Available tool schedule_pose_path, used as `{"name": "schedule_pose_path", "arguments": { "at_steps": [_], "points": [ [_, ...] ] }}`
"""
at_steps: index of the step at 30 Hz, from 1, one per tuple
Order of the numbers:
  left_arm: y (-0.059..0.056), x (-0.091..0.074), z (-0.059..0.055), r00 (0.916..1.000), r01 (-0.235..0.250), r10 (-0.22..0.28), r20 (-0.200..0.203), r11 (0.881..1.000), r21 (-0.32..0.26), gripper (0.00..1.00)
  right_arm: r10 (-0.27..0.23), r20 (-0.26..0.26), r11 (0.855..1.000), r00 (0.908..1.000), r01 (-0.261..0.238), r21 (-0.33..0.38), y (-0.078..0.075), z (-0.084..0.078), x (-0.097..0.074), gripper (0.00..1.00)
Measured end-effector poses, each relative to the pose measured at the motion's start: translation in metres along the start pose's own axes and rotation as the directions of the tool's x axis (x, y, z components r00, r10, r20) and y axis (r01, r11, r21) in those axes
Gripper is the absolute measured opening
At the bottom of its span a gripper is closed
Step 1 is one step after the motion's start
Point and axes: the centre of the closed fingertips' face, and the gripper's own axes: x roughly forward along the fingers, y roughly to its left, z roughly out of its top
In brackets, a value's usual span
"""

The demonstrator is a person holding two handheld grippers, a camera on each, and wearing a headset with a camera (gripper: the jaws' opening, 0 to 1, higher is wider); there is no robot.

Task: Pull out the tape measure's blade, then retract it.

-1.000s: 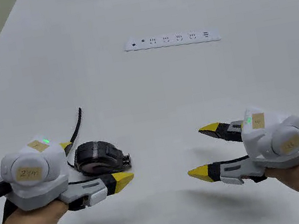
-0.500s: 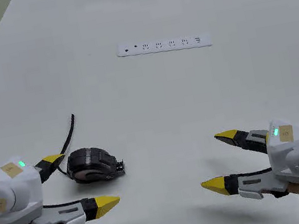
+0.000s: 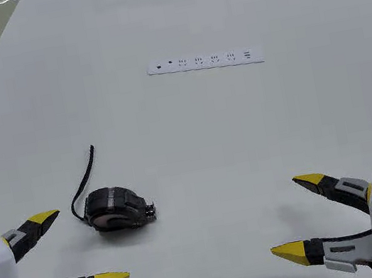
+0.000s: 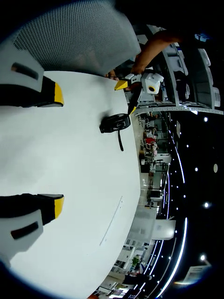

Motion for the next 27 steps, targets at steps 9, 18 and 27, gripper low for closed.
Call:
{"name": "schedule_pose_path", "arguments": {
  "at_steps": [9, 18, 27],
  "points": [
    [-0.004, -0.004, -0.003, 0.9994, 0.022, -0.022, 0.026, 1.0, 0.012, 1.0, -0.033, 0.012, 0.999, 0.9994, 0.033, 0.02, -0.006, -0.01, -0.013, 0.86],
    [-0.004, -0.004, -0.005, 0.9992, 0.028, -0.028, 0.03, 1.0, 0.006, 1.0, -0.043, 0.011, 0.998, 0.999, 0.043, 0.044, -0.009, -0.016, -0.018, 0.98],
    [-0.002, -0.002, 0.0, 0.9986, 0.029, -0.03, 0.044, 0.999, 0.025, 1.0, -0.035, 0.017, 0.999, 0.9993, 0.034, 0.039, -0.006, -0.017, -0.017, 1.0]
  ]
}}
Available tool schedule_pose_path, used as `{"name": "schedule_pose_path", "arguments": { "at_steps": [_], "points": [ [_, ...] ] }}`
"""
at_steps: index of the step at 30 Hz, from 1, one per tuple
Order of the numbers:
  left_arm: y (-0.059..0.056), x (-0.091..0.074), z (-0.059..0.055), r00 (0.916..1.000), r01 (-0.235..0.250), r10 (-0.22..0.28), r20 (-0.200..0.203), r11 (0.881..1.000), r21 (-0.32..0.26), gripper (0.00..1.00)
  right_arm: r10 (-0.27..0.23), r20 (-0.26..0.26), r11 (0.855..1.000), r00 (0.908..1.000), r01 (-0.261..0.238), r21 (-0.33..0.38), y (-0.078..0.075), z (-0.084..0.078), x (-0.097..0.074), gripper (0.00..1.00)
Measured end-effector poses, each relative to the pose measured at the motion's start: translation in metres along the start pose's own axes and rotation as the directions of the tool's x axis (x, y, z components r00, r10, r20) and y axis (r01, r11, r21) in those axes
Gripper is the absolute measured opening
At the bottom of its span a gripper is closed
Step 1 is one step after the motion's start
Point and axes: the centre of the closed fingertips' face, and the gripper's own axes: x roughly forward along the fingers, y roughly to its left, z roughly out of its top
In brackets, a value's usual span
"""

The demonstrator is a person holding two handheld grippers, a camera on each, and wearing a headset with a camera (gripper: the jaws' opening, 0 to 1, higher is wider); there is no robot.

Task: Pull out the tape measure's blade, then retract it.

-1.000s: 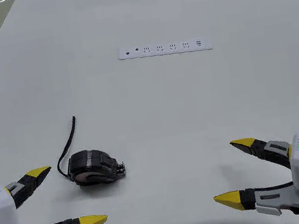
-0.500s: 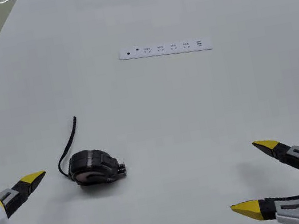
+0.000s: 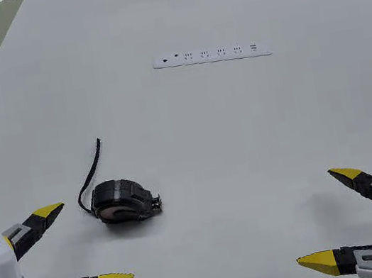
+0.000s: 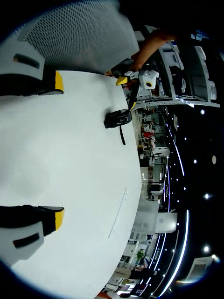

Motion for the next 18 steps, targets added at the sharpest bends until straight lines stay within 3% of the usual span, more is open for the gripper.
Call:
{"name": "schedule_pose_path", "arguments": {
  "at_steps": [18],
  "points": [
    [-0.0038, 0.0015, -0.0039, 1.0, 0.005, -0.005, 0.002, 1.0, -0.003, 1.0, -0.013, -0.018, 1.0, 0.9998, 0.012, -0.017, -0.0009, -0.0038, -0.0022, 1.0]
  ]
}}
